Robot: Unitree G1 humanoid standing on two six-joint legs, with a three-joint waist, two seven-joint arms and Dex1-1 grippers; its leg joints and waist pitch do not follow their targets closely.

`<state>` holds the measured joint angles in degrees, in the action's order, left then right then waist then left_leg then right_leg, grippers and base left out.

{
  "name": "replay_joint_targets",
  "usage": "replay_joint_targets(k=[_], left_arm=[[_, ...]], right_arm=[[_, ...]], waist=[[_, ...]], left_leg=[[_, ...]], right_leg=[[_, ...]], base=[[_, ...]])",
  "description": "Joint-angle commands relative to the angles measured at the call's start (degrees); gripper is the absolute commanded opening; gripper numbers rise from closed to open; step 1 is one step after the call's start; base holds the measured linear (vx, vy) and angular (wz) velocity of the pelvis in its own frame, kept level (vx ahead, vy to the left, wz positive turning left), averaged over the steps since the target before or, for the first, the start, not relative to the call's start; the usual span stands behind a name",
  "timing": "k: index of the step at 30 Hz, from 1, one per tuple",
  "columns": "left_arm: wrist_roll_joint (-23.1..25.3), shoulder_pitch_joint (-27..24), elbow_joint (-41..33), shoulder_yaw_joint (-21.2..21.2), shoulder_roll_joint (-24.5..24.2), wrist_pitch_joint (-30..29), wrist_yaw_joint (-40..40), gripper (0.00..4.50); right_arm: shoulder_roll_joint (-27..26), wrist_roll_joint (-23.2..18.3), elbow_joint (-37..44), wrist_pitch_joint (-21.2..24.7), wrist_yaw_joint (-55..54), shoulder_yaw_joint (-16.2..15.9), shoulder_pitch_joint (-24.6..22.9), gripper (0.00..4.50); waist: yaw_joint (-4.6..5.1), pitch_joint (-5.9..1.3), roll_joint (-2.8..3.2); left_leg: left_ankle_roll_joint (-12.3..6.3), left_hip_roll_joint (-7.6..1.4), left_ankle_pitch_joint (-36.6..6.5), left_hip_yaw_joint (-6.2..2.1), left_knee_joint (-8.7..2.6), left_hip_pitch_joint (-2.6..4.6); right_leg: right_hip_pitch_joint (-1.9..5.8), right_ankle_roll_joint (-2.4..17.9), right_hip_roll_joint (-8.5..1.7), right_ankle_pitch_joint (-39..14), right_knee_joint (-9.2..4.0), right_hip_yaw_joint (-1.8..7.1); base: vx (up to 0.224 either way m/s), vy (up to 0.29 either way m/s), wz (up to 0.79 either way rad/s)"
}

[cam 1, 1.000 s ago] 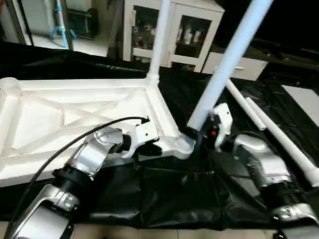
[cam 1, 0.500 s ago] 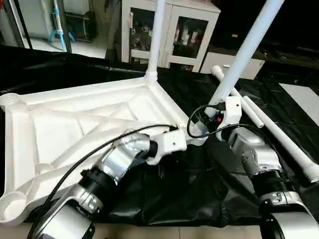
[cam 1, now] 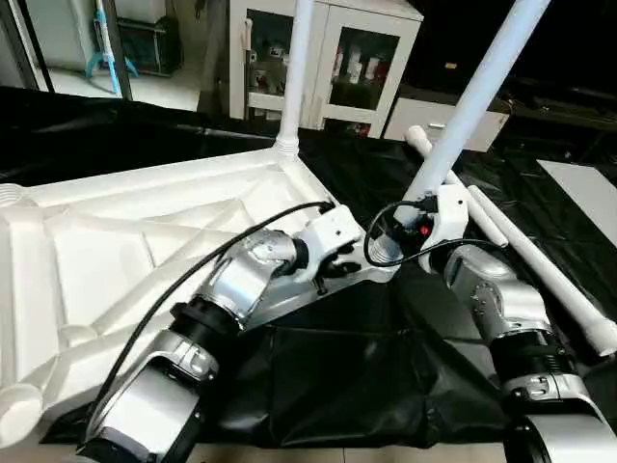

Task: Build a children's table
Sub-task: Insert table leg to table base

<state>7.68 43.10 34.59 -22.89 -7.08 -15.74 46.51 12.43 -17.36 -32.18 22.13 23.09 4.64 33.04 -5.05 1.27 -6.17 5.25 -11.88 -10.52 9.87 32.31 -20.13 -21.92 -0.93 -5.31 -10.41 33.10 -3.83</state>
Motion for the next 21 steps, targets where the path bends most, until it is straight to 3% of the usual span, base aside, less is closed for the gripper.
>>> replay_joint_targets(k=[1, 7, 15, 16, 21], left_arm=[[1.11, -0.43, -0.66, -1.32, 0.85, -1.07, -0.87, 2.26], [4.38, 0.96, 4.84, -1.69, 2.04, -2.21, -6.90, 2.33], [4.53, 1.14, 8.65, -1.33, 2.20, -5.25, -7.69, 2.33], [4.48, 1.19, 9.09, -1.19, 2.26, -5.25, -7.74, 2.05], [4.00, 1.70, 10.88, -0.26, 2.24, -5.52, -7.71, 1.74]], right_arm=[[-0.65, -2.26, -5.08, 8.22, 0.69, 0.80, -3.57, 1.84], [-0.41, -1.97, -2.33, 9.97, 1.41, 0.58, -4.64, 1.84], [-0.76, -1.95, 0.04, 11.35, 1.78, 0.45, -5.64, 1.84], [-0.81, -1.93, 0.22, 11.45, 1.76, 0.48, -5.70, 1.84], [-0.86, -1.69, 0.56, 11.46, 2.07, 0.28, -5.89, 1.84]], waist=[[0.12, -1.99, 0.94], [-0.01, -2.01, 1.16], [-0.11, -1.92, 1.23], [-0.14, -1.91, 1.26], [-0.22, -1.78, 1.27]], left_leg=[[3.36, -1.66, -18.83, -0.36, -4.83, 0.20], [3.22, -1.62, -18.64, -0.38, -4.83, 0.42], [3.24, -1.58, -18.10, -0.33, -4.90, 0.40], [3.26, -1.62, -18.21, -0.35, -4.92, 0.47], [3.45, -1.66, -20.35, -0.52, -5.07, 0.49]], right_leg=[[1.06, 8.42, -2.87, -13.49, -3.68, 2.10], [1.03, 7.44, -2.89, -14.66, -3.95, 2.15], [1.11, 8.17, -2.87, -13.33, -3.97, 2.15], [1.08, 8.15, -2.87, -13.46, -3.97, 2.15], [0.93, 7.61, -3.06, -16.60, -4.34, 2.15]], base=[[0.000, 0.000, 0.00], [0.000, 0.000, 0.00], [0.000, 0.000, 0.00], [0.000, 0.000, 0.00], [0.000, 0.000, 0.00]])
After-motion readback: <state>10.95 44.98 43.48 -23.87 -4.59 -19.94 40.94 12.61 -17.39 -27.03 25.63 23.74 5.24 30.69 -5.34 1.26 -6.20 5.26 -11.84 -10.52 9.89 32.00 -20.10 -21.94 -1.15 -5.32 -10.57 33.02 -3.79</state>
